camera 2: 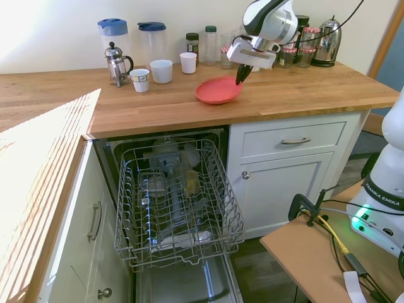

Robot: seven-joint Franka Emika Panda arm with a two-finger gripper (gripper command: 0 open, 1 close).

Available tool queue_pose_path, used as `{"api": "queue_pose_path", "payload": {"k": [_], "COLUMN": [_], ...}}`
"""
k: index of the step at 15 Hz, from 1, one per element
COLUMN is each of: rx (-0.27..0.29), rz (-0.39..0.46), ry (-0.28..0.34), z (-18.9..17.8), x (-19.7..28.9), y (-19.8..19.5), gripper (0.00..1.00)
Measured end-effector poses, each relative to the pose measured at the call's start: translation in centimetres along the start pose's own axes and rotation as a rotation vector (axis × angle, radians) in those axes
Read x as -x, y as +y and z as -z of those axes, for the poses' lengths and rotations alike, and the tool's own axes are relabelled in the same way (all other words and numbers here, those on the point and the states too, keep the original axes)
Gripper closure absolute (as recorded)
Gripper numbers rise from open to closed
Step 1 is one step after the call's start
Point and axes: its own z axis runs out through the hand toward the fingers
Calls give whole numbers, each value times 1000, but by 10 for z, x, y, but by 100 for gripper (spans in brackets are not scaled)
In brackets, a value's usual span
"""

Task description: Put the plate in the dishwasher

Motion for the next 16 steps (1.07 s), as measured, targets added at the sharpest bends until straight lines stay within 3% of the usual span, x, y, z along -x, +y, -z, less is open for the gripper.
{"api": "queue_pose_path", "payload": {"k": [2, 4, 7, 9, 13, 16], "rx": [25, 59, 154, 219, 337, 433], "rz": [71, 173, 354, 472, 705, 894], "ry": [59, 109, 189, 249, 382, 465], "z": [47, 84, 96, 93, 53, -19], "x": [8, 48, 183, 280, 435, 502], "y": [-33, -96, -189, -221, -201, -150], "gripper": [100, 100, 100, 100, 100, 100]}}
